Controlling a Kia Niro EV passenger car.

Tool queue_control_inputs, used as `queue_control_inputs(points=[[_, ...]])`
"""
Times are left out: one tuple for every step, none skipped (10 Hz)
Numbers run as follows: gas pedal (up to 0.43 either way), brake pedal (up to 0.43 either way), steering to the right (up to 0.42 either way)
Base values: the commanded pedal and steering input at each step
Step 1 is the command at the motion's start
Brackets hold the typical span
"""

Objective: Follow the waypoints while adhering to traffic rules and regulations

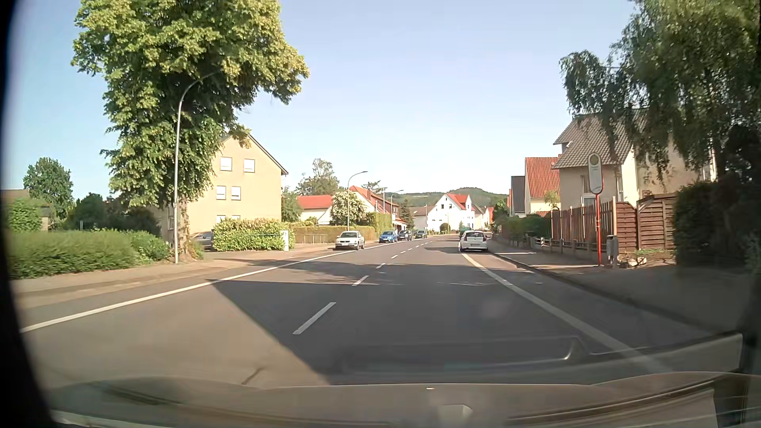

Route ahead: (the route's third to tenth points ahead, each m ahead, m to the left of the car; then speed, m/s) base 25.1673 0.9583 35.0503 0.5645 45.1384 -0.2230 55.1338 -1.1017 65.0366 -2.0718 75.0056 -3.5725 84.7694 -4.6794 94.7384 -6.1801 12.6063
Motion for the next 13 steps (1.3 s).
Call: queue_control_inputs(points=[[0.177, 0.006, 0.009], [0.177, 0.006, 0.009], [0.177, 0.006, 0.009], [0.177, 0.006, 0.009], [0.177, 0.006, 0.010], [0.177, 0.006, 0.010], [0.177, 0.006, 0.010], [0.177, 0.006, 0.011], [0.169, 0.006, 0.011], [0.169, 0.006, 0.011], [0.169, 0.006, 0.011], [0.169, 0.006, 0.012], [0.169, 0.006, 0.012]])
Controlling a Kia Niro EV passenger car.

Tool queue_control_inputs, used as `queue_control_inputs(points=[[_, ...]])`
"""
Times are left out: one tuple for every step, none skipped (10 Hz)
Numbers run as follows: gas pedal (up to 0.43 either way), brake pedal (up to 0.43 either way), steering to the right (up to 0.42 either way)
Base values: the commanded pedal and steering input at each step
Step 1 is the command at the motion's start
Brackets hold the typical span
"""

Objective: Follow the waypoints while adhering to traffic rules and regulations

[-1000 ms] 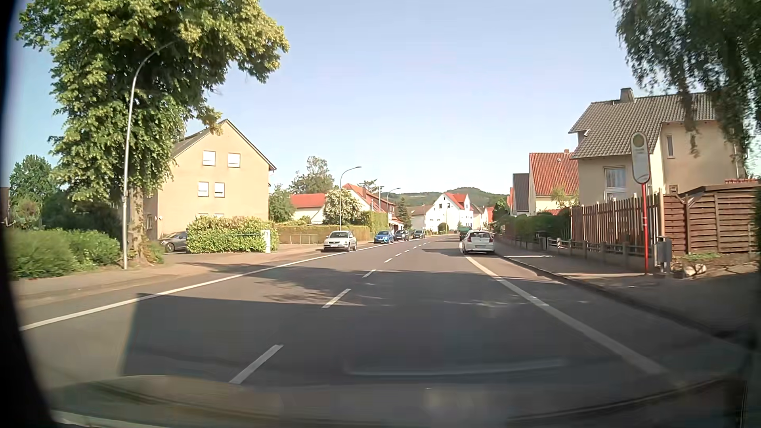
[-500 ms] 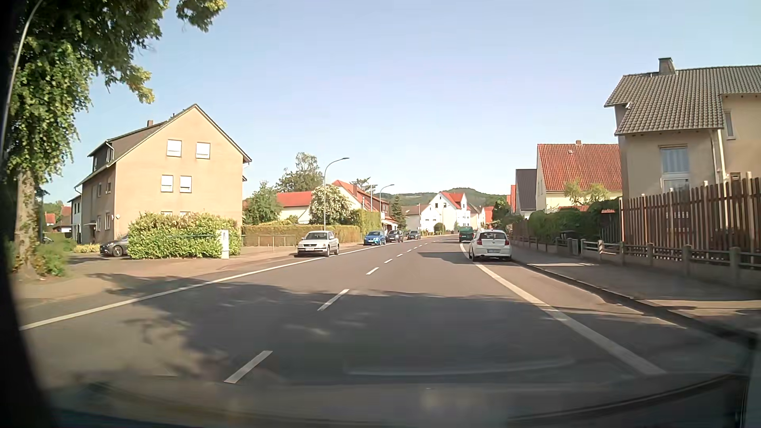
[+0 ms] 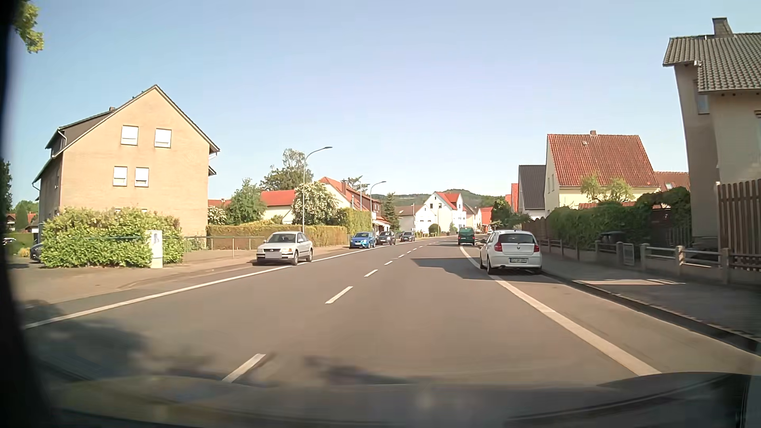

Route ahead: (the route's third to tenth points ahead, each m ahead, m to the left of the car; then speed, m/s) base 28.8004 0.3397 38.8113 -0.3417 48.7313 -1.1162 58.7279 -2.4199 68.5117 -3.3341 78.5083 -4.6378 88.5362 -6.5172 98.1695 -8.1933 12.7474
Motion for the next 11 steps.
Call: queue_control_inputs(points=[[0.169, 0.006, 0.012], [0.169, 0.006, 0.012], [0.169, 0.006, 0.012], [0.169, 0.006, 0.012], [0.169, 0.006, 0.012], [0.169, 0.006, 0.011], [0.169, 0.006, 0.011], [0.169, 0.006, 0.010], [0.169, 0.006, 0.010], [0.169, 0.006, 0.010], [0.169, 0.006, 0.010]])
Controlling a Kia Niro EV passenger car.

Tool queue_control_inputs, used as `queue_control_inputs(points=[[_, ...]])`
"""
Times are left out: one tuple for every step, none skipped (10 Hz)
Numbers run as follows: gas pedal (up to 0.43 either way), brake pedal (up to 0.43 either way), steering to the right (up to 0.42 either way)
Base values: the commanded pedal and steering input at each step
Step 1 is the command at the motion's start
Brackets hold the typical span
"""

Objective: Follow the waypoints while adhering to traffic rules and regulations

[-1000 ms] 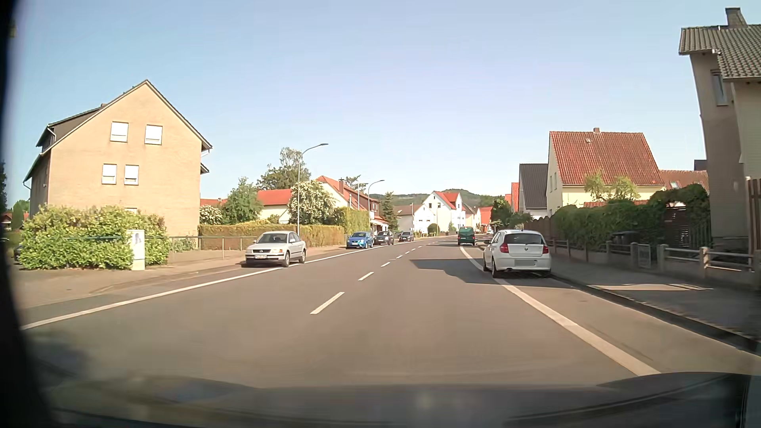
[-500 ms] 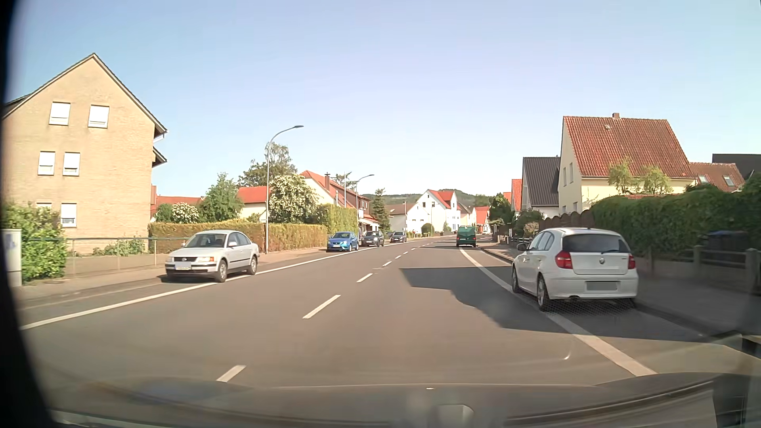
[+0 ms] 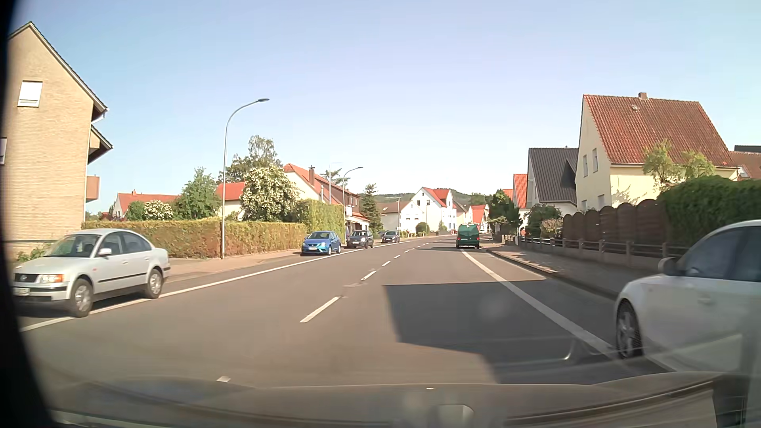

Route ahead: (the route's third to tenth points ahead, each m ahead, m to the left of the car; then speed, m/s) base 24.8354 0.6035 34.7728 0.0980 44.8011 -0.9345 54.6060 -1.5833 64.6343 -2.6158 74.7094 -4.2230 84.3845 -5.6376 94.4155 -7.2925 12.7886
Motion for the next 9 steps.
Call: queue_control_inputs(points=[[0.169, 0.006, 0.010], [0.169, 0.006, 0.009], [0.169, 0.006, 0.009], [0.169, 0.006, 0.009], [0.169, 0.006, 0.009], [0.169, 0.006, 0.009], [0.169, 0.006, 0.009], [0.169, 0.006, 0.009], [0.169, 0.006, 0.009]])
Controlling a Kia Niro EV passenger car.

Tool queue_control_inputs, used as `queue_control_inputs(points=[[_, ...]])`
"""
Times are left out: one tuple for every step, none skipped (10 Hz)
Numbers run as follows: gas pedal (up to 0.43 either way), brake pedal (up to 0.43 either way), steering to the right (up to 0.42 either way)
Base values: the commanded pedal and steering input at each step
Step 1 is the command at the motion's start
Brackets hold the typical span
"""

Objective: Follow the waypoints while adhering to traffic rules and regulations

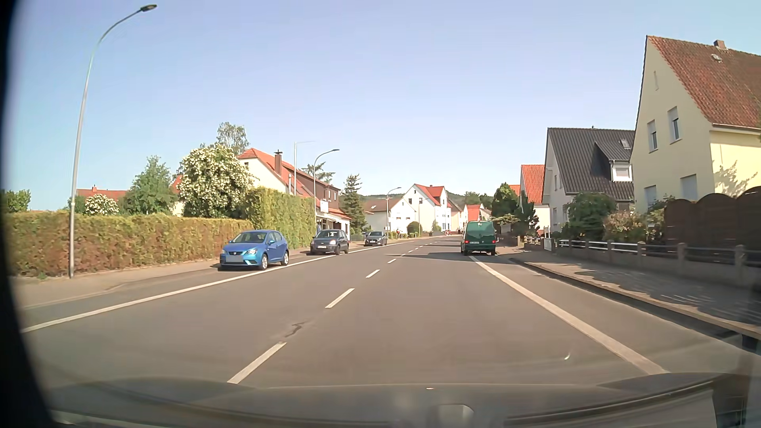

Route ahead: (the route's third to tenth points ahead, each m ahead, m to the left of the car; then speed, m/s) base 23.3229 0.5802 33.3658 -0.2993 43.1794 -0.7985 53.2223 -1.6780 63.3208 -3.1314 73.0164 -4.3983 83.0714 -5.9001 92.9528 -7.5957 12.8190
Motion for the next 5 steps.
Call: queue_control_inputs(points=[[0.157, 0.006, 0.008], [0.157, 0.006, 0.007], [0.157, 0.006, 0.008], [0.157, 0.006, 0.008], [0.157, 0.006, 0.008]])
